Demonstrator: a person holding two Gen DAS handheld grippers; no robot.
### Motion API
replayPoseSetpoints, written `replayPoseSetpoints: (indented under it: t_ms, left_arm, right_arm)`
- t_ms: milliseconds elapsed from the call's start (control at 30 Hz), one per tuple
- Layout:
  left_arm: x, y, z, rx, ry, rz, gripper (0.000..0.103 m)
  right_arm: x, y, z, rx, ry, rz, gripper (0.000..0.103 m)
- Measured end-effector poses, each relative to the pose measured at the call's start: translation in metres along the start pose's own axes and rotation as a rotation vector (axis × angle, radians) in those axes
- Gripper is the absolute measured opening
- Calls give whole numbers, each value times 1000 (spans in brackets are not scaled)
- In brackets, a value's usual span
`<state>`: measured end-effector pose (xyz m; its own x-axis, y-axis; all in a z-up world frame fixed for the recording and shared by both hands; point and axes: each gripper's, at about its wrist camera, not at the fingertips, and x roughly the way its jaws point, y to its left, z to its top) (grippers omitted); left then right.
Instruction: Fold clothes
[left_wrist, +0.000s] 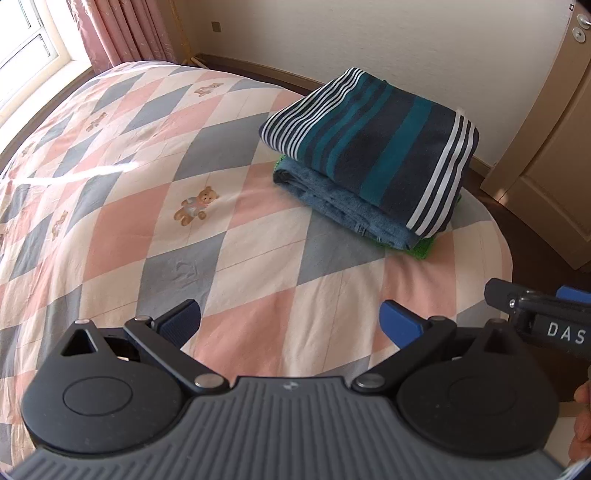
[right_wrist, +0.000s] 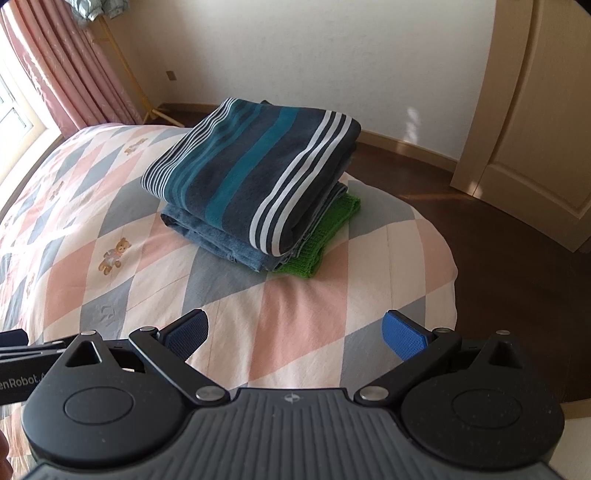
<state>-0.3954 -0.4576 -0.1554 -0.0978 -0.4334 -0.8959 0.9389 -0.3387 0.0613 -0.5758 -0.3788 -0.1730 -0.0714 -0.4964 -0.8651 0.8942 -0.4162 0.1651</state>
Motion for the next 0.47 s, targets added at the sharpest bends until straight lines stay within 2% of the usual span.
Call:
replayPoseSetpoints:
  t_ms: [200,467]
  left_arm:
    - [4,-3,13,-3,-6,10,102]
    - [-9,0,19,-33,-54,0,102]
  right_arm:
    - [9,-4,12,-13,8,3,103]
    - [14,-6,24,-33,10,0,103]
